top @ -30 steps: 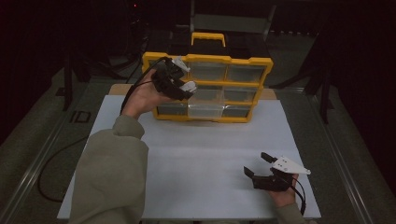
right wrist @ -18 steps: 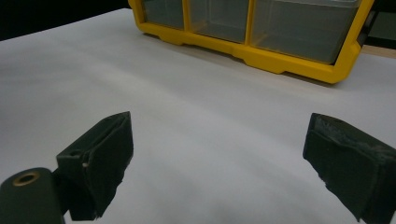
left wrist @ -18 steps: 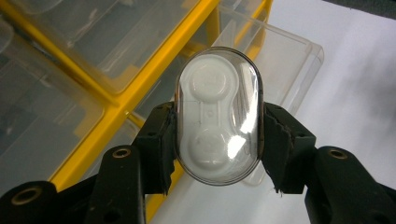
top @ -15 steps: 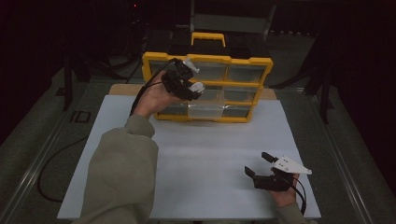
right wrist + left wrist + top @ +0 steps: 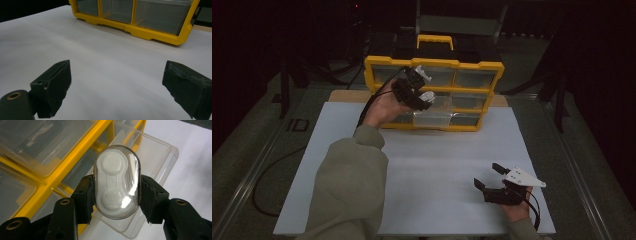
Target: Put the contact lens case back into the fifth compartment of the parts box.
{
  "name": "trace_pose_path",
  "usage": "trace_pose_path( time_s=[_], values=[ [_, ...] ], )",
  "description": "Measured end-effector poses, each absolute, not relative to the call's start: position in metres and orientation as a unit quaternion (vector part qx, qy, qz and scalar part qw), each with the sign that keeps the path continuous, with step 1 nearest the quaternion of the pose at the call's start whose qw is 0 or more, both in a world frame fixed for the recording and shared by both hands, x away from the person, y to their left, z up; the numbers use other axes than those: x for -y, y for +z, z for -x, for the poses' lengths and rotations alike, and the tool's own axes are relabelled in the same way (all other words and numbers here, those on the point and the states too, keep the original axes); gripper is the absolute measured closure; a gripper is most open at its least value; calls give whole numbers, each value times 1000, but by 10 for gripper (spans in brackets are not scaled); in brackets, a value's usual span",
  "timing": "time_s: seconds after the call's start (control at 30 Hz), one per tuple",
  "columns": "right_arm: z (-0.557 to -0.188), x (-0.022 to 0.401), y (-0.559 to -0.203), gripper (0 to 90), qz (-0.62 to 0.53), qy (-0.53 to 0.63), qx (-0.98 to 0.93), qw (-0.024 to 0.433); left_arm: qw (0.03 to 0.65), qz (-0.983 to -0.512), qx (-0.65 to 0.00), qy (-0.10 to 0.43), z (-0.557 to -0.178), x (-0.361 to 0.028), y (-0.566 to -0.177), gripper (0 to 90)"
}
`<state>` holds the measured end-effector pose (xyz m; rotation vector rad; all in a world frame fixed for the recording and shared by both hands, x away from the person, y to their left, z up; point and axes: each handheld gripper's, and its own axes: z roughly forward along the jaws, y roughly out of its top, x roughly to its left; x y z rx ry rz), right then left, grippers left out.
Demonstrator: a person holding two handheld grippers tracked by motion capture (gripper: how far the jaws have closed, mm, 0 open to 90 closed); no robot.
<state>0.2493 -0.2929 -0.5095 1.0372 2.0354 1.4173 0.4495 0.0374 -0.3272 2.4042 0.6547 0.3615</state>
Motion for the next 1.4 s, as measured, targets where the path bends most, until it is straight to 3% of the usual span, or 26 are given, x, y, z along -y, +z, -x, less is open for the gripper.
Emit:
trace_pose_path(
  time_s=[0.37,0.6,0.77,1.23,1.4],
  values=[
    [-249,293,-509,87,-376,515,-737,224,297,-909,-256,140,-451,-34,-332,481],
    [-249,294,-509,87,-375,514,-737,226,302,-894,-283,172,-447,-38,-331,144],
    [-249,294,-509,87,-375,514,-737,227,320,-887,-293,160,-443,-52,-327,1],
    [-249,293,-510,87,-374,514,-738,227,360,-856,-306,212,-402,-106,-336,0],
    [-249,293,-510,87,-375,515,-737,227,380,-837,-313,239,-369,-142,-360,0]
  ],
)
